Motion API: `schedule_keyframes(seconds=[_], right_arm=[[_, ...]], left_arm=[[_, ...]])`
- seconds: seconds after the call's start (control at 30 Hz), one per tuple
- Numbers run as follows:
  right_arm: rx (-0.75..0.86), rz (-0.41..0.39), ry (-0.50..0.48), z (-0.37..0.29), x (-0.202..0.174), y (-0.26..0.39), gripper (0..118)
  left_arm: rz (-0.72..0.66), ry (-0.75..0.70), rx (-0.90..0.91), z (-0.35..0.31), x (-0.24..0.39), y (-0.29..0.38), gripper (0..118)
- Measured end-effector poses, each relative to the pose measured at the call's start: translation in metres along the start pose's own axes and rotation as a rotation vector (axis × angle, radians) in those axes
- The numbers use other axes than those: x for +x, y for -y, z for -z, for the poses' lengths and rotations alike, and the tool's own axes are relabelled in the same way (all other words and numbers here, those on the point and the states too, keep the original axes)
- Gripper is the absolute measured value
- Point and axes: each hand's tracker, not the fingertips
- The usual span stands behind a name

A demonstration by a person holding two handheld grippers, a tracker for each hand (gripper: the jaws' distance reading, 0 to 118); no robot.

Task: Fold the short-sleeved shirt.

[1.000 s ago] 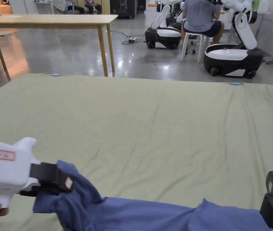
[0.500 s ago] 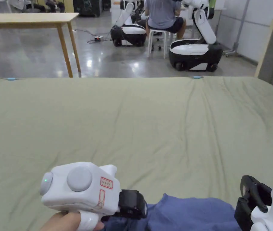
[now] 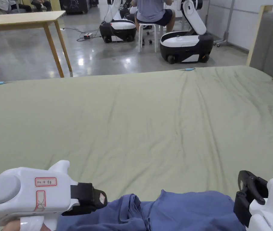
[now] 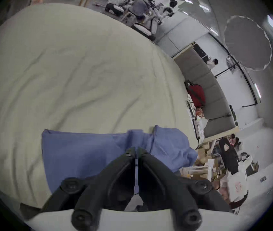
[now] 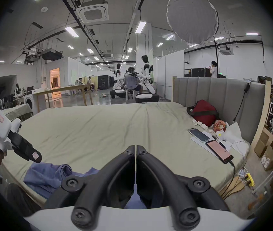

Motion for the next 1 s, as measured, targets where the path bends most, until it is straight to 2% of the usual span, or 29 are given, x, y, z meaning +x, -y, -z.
schedule_keyframes(seconds=[0.1,0.27,0.4,0.47,0.6,0.8,0.87,0.97,1.0], right_arm=[[-0.006,-0.01,-0.004,0.0,-0.004,0.001,3],[-0.029,-0.026,-0.004,-0.001,-0.009,0.003,3],[-0.042,-0.058,-0.005,-0.003,-0.011,0.004,3],[-0.044,-0.065,-0.004,0.001,-0.014,0.002,3],[-0.021,-0.065,-0.015,0.001,-0.02,-0.005,3],[0.001,-0.081,-0.048,0.005,-0.035,-0.013,3],[0.001,-0.085,-0.056,0.007,-0.04,-0.012,3],[-0.01,-0.093,-0.064,0.008,-0.047,-0.009,3],[-0.014,-0.095,-0.066,0.008,-0.048,-0.009,3]], left_arm=[[-0.032,0.011,-0.073,0.032,-0.005,0.008,1],[-0.108,0.165,-0.265,0.115,0.004,0.05,0],[-0.111,0.176,-0.206,0.121,0.011,0.057,0],[-0.111,0.185,-0.206,0.107,0.014,0.048,1],[-0.037,0.199,-0.069,0.032,0.015,0.028,1],[-0.048,0.009,0.084,-0.077,-0.047,0.018,1],[-0.073,-0.067,0.096,-0.089,-0.068,0.02,1],[-0.086,-0.03,0.073,-0.086,-0.094,0.025,2],[-0.099,0.011,0.072,-0.08,-0.098,0.027,8]])
